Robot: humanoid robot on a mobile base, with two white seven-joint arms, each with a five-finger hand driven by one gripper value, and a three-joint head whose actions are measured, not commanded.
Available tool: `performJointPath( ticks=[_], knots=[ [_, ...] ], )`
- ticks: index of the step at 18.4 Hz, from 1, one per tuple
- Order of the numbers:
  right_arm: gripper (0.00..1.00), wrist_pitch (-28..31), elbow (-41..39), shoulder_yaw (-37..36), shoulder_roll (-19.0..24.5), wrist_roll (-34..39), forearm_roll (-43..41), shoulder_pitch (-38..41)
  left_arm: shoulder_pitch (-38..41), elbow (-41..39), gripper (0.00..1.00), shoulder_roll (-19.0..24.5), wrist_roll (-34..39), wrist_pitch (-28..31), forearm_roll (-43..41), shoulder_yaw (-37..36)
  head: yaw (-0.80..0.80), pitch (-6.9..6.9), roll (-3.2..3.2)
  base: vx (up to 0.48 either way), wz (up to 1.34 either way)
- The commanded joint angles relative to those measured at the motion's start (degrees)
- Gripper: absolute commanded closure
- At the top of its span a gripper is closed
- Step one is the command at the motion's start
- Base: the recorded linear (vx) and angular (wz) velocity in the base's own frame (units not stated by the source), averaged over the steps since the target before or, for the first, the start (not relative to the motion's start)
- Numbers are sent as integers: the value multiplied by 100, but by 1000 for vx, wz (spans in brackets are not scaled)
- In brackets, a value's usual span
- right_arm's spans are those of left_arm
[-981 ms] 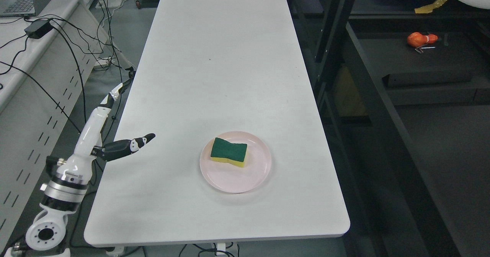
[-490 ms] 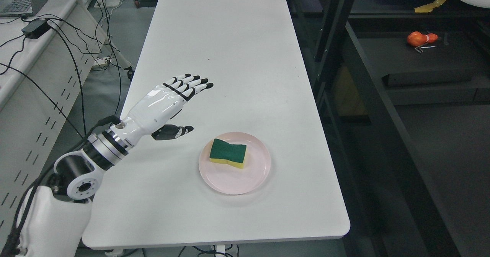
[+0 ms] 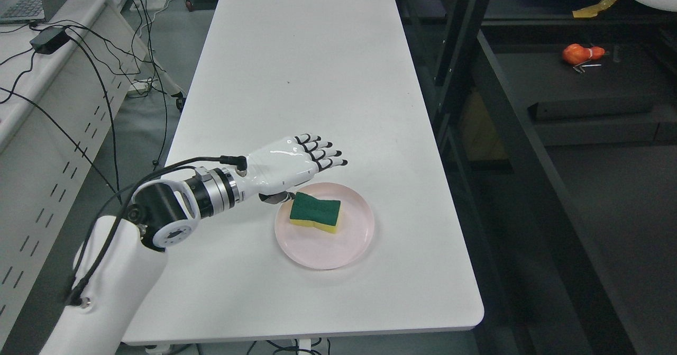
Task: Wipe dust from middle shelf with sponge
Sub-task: 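Lower the left hand onto the green-yellow sponge and close fingers around it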
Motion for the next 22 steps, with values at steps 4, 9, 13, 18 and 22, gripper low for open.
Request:
performJointPath(
  ticks=[4,9,13,18,22],
  knots=[
    [0,4,-100,-3,-100,6,0,0,-391,-164,6,290,-347,2,-580,-1718,0,0,0,0,0],
    [0,4,-100,-3,-100,6,0,0,-329,196,6,80,-338,11,-854,-1825,0,0,0,0,0],
    [0,4,-100,-3,-100,6,0,0,-347,416,11,0,-338,38,-889,-1790,0,0,0,0,0],
    [0,4,-100,-3,-100,6,0,0,-276,356,25,-9,-338,38,-854,-1641,0,0,0,0,0],
    [0,4,-100,6,-100,6,0,0,-154,276,38,-167,-338,11,-819,-1150,0,0,0,0,0]
  ],
)
